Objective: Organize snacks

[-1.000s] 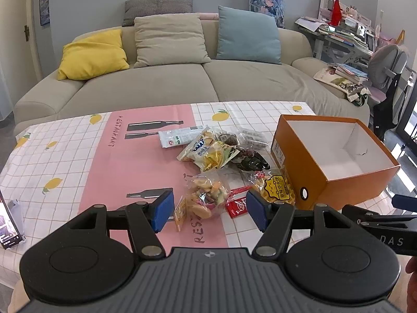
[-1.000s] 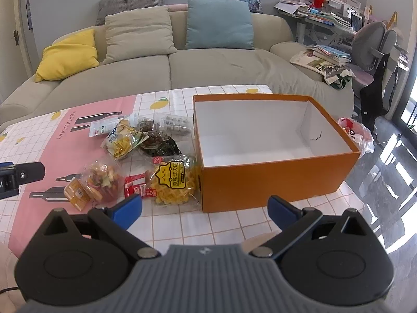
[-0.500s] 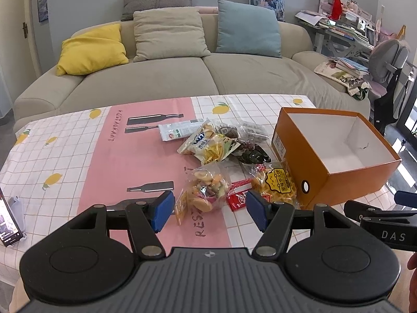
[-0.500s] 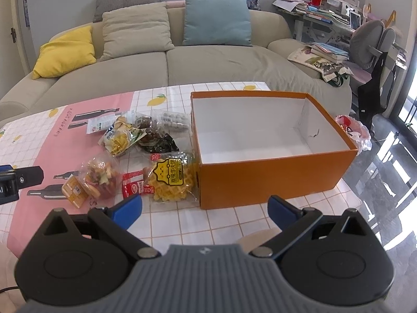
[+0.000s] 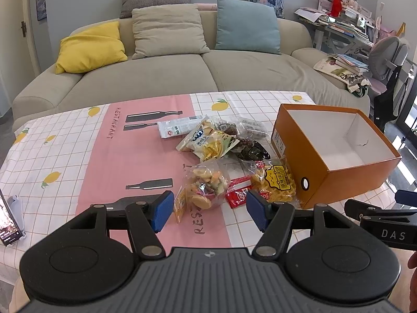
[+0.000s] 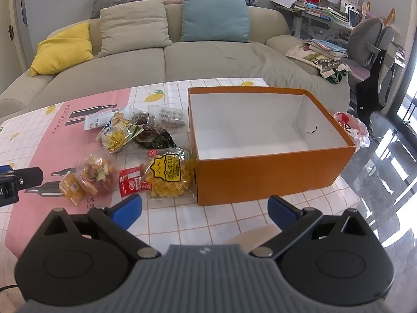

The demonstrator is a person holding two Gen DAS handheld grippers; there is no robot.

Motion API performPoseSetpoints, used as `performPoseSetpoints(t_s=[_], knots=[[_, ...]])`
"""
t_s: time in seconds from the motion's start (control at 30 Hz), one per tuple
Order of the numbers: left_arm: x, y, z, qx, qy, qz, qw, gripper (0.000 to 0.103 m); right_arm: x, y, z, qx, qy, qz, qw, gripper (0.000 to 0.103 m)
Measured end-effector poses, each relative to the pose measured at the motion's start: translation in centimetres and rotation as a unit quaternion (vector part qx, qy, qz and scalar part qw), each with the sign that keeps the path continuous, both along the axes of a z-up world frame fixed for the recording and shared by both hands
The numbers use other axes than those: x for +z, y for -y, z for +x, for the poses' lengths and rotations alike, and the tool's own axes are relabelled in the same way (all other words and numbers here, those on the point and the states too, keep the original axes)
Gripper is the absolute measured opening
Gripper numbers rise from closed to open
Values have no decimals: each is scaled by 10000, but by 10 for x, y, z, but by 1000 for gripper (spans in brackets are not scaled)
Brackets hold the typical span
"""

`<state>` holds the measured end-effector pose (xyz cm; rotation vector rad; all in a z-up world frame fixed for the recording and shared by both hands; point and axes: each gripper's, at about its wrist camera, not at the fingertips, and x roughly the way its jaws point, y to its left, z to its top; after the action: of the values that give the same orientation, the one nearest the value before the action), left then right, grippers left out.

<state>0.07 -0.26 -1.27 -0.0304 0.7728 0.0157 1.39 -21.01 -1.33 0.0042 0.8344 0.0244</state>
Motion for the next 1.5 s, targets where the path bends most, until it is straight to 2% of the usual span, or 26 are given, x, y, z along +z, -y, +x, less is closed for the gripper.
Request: performPoseSetpoints(t_s=[1.1,1.17,1.3,1.37,1.5], knots=[[-2,-1,1,-3,-78,-35,10000,75,0,-2,0,43,-15,-26,10000,100],[-3,-2,1,-60,-137,-113,9998,75,0,-2,0,54,-3,-24,10000,100],[-8,-10,3,-9,-317,-532,9981,72,-3,-5,-2,179,162,-19,9997,99],[-10,-15,6,53,-357,-652,9972,71,-4,-7,-2,267,302,-15,9992,88],[-17,-25,13,136,-452,-855,9952,63,-9,-14,2,526,305,-19,9981,77]])
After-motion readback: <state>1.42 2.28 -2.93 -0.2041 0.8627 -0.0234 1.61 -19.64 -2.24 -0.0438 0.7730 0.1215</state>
